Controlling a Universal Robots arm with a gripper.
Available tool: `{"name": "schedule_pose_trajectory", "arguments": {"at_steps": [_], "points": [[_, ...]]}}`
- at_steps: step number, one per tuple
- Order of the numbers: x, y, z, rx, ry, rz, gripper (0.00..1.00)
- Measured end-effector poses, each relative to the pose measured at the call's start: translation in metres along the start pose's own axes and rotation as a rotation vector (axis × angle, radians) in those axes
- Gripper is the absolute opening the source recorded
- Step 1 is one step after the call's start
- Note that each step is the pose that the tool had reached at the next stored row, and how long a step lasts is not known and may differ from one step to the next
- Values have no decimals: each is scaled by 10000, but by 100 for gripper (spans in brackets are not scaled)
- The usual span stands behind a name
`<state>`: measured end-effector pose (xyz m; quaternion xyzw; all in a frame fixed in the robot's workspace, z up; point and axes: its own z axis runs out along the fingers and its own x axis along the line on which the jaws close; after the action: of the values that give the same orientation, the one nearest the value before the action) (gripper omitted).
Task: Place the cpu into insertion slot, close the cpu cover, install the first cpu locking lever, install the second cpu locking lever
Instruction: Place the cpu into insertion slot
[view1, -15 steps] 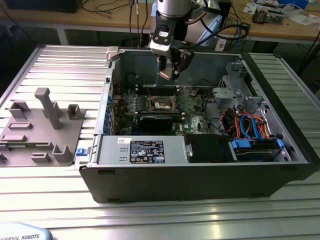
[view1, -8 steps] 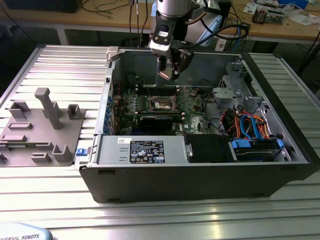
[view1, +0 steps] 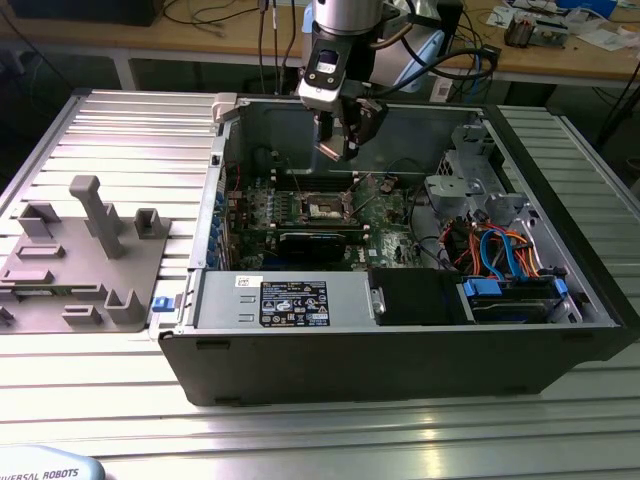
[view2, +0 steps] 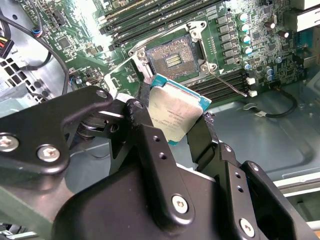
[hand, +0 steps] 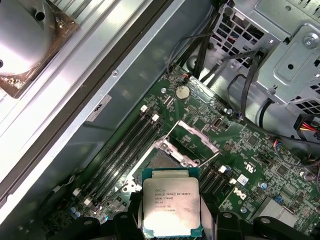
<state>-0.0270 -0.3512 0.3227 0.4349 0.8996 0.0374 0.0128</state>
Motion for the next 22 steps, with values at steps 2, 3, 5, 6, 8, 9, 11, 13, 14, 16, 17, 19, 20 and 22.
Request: {"name": "schedule_pose_trajectory", "arguments": {"at_steps": [2, 3, 5, 6, 8, 9, 11, 13, 14, 16, 17, 19, 20, 22], "points": [[0, 0, 0, 18, -25, 30, 54], [0, 0, 0, 24, -33, 40, 54], [0, 0, 0, 41, -57, 70, 54], [0, 0, 1, 44, -62, 81, 54], [0, 0, 1, 50, -72, 105, 54], [0, 0, 2, 52, -75, 114, 54], [0, 0, 2, 59, -85, 137, 54], [0, 0, 3, 63, -93, 158, 54], [0, 0, 3, 67, -99, 171, 54], [0, 0, 4, 72, -108, 199, 54], [0, 0, 4, 74, -112, 212, 54], [0, 0, 4, 81, -124, 244, 54], [0, -1, 4, 82, -125, 254, 54], [0, -1, 4, 83, -127, 267, 54]]}}
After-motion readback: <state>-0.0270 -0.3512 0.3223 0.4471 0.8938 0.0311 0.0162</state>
